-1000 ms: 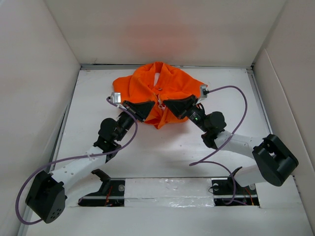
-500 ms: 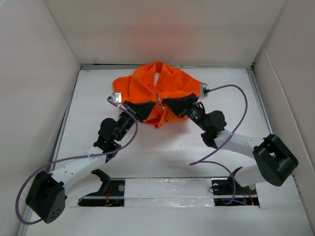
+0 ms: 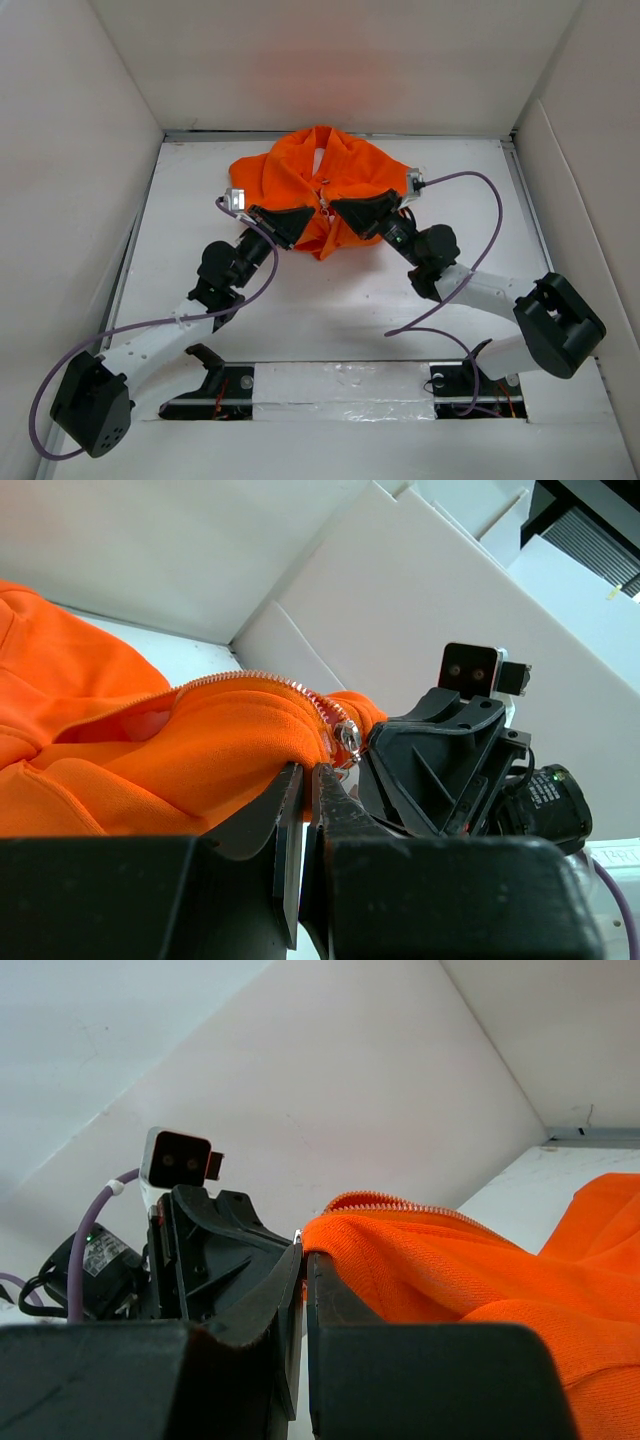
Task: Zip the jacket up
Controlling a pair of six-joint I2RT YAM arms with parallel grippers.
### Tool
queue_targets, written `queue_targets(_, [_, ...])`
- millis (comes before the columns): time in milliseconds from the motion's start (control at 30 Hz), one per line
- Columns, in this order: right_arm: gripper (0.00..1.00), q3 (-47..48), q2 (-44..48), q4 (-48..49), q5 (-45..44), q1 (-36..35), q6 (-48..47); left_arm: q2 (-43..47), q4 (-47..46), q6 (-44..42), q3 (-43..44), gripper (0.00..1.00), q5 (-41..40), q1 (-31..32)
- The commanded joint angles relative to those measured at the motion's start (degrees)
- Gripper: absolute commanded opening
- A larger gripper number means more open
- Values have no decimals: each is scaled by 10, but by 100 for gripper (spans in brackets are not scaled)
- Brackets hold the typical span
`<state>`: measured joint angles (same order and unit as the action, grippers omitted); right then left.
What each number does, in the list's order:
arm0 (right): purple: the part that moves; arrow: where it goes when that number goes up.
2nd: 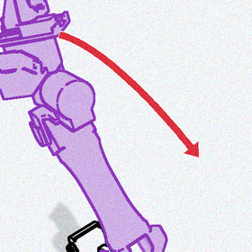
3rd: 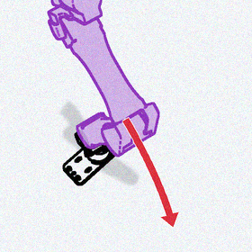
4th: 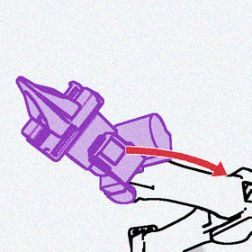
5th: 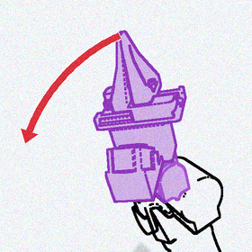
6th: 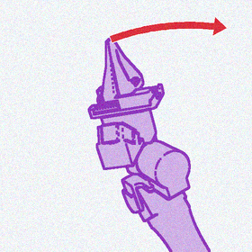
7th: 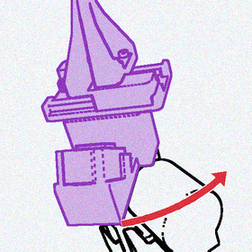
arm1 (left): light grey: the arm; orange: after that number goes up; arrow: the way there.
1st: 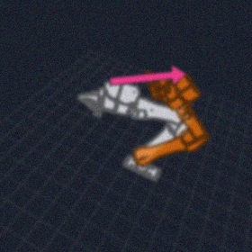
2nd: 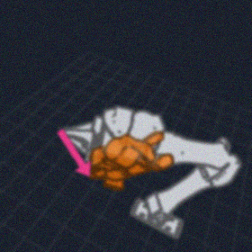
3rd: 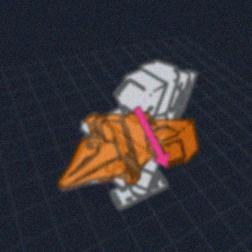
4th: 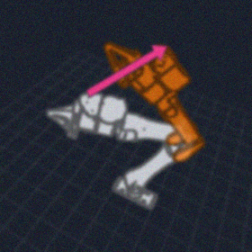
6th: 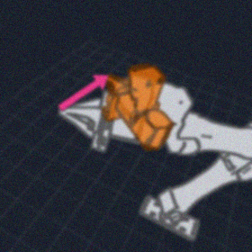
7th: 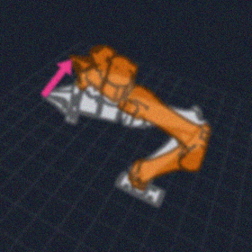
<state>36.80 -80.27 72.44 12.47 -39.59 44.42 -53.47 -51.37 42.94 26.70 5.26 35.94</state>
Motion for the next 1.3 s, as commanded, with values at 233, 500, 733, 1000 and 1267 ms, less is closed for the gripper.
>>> queue_targets(233, [0,6,21,73,2,-15,-26,22,-26,6,21,0,-3,3])
queue_targets(500, [0,-5,32,67,-3,-15,-29,24,-19,2,27,0,-2,3])
queue_targets(733, [0,-11,39,60,-5,-15,-35,29,-9,-1,29,0,-4,3])
queue_targets(1000, [0,-9,39,51,2,-15,-38,32,16,-7,44,0,-2,3])
queue_targets(1267, [0,-11,38,45,7,-15,-41,21,27,-18,57,0,8,3])
